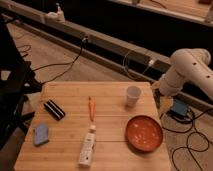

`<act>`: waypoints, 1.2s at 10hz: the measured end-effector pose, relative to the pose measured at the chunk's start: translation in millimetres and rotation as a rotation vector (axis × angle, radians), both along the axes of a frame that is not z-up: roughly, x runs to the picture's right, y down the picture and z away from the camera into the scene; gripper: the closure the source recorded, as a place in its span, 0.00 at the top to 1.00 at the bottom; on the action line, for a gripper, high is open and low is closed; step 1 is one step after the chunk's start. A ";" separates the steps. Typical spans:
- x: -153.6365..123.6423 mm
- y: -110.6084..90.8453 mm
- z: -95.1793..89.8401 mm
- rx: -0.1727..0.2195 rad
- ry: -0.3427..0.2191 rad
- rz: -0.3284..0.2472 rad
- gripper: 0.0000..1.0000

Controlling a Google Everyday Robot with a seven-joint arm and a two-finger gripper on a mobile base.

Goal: Pick up the ceramic bowl

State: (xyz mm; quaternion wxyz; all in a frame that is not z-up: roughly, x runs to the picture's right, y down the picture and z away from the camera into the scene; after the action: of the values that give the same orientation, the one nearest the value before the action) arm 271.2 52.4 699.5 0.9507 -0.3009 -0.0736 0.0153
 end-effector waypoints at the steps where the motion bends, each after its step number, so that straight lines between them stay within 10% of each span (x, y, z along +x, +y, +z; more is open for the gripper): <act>1: -3.2 -1.3 7.5 -0.015 0.016 0.017 0.80; 6: -15.2 37.0 38.8 -0.097 -0.008 0.159 0.80; 12: -20.1 50.2 45.7 -0.084 -0.046 0.214 0.80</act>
State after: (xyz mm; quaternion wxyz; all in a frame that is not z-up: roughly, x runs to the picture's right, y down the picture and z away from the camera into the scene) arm 251.1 102.6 745.2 0.9283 -0.3311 -0.1265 0.1129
